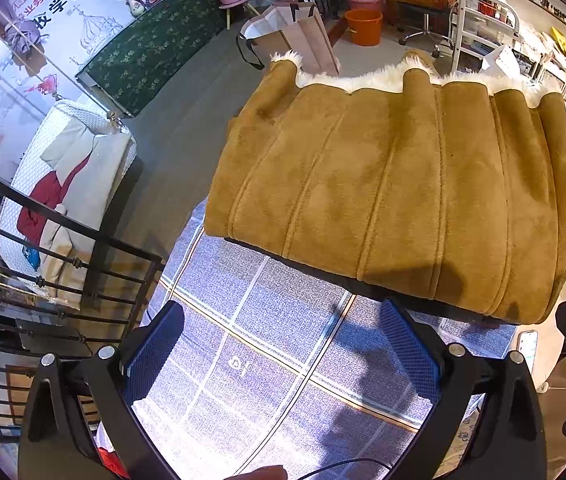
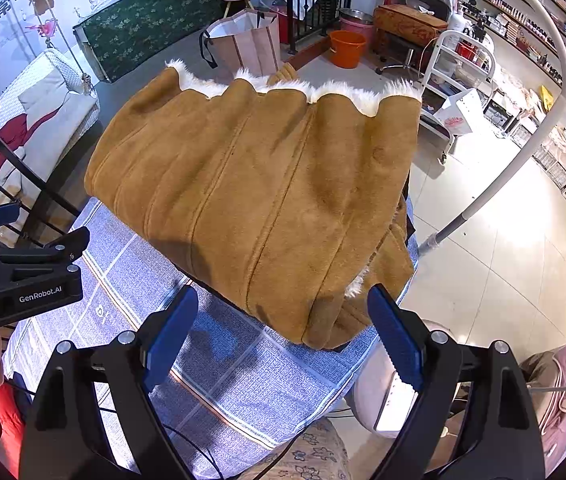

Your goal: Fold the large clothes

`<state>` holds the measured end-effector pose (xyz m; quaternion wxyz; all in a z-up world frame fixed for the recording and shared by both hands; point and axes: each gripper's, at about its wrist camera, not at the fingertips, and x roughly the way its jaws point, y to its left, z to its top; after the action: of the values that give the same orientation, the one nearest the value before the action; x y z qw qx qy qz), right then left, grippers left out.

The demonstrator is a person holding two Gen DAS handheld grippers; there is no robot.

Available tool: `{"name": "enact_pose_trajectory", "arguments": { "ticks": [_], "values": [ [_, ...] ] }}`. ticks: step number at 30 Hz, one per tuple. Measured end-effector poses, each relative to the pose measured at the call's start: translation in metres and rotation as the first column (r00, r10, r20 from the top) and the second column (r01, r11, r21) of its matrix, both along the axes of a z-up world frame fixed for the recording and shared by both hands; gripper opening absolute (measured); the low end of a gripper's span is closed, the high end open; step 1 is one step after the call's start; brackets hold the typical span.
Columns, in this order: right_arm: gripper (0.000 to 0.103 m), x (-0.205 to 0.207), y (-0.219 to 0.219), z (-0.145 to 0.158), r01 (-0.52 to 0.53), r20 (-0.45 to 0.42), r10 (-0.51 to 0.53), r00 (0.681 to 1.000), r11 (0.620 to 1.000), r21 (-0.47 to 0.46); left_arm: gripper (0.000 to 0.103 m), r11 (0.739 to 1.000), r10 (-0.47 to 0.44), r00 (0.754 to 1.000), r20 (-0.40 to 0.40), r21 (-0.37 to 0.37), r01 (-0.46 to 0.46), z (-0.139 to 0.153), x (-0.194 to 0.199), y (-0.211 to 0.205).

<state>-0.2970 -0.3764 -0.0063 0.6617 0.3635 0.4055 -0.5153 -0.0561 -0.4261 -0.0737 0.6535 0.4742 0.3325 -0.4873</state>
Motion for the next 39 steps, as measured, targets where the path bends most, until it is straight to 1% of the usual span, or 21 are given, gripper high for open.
{"name": "enact_pose_trajectory", "arguments": {
  "ticks": [8,12,15,21,39],
  "values": [
    [0.086,-0.001,0.001,0.0,0.0,-0.001,0.0,1.0,1.0,0.0,0.097,1.0,-0.001,1.0,0.003,-0.003,0.001,0.002,-0.001,0.001],
    [0.086,-0.001,0.001,0.0,0.001,0.0,-0.001,1.0,1.0,0.0,0.097,0.999,-0.018,1.0,0.01,-0.03,0.018,0.006,-0.004,0.003],
    [0.086,-0.001,0.001,0.001,0.001,0.0,-0.001,1.0,1.0,-0.001,0.097,0.998,-0.025,1.0,0.002,-0.053,0.025,0.01,-0.005,0.004],
    [0.086,-0.002,0.003,0.003,0.005,0.0,-0.005,1.0,1.0,-0.002,0.097,0.999,-0.031,0.999,0.033,-0.026,0.031,0.007,-0.009,-0.001],
    [0.086,-0.004,0.005,0.004,0.007,0.001,-0.007,1.0,1.0,-0.002,0.097,0.999,-0.024,0.999,0.033,-0.025,0.025,0.006,-0.008,-0.002]
  ]
}}
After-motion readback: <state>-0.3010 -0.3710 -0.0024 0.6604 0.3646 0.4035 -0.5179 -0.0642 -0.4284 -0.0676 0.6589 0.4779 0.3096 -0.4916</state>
